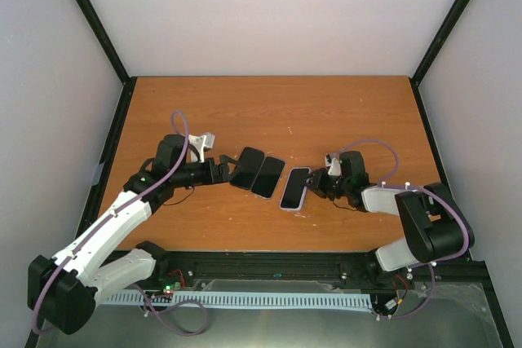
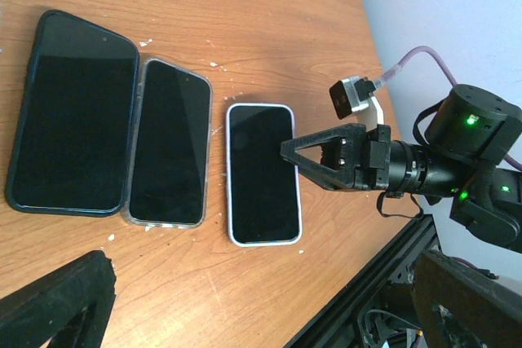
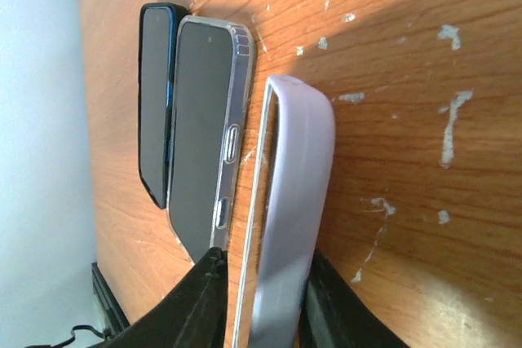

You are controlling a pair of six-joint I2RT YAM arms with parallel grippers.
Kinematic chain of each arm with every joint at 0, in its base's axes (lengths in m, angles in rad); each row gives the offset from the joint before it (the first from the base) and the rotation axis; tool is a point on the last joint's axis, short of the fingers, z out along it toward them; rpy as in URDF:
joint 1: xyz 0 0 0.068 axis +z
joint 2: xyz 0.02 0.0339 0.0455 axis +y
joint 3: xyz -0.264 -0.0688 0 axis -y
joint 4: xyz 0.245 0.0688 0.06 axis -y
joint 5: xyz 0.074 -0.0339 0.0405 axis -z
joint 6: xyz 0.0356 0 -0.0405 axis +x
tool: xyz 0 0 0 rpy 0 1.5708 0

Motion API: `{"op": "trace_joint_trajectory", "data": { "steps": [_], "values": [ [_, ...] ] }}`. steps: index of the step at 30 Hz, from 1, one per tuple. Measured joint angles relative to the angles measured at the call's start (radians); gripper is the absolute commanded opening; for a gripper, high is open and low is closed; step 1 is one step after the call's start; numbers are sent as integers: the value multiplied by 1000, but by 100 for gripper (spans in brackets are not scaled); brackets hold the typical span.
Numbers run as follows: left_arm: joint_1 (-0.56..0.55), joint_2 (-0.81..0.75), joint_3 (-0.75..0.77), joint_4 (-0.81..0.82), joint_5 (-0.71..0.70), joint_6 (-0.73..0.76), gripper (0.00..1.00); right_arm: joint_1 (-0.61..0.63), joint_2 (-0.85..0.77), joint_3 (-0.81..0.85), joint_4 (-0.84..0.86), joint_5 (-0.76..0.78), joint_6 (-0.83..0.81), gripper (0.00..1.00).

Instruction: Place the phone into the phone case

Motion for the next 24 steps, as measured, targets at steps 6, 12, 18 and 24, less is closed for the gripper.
{"op": "trace_joint_trajectory", "data": {
  "steps": [6, 12, 18, 24],
  "values": [
    [0, -8, 10, -31, -51, 0, 99, -4, -14, 17, -93, 47, -27, 56],
    [0, -44, 46, -71, -123, 2, 99, -6, -129, 68, -274, 119, -61, 97],
    [0, -102, 76, -91, -206, -4, 99, -8, -309, 152, -499, 201, -110, 100],
    [0, -132, 85, -99, -251, -8, 99, -8, -502, 309, -758, 302, -180, 100]
  ]
}}
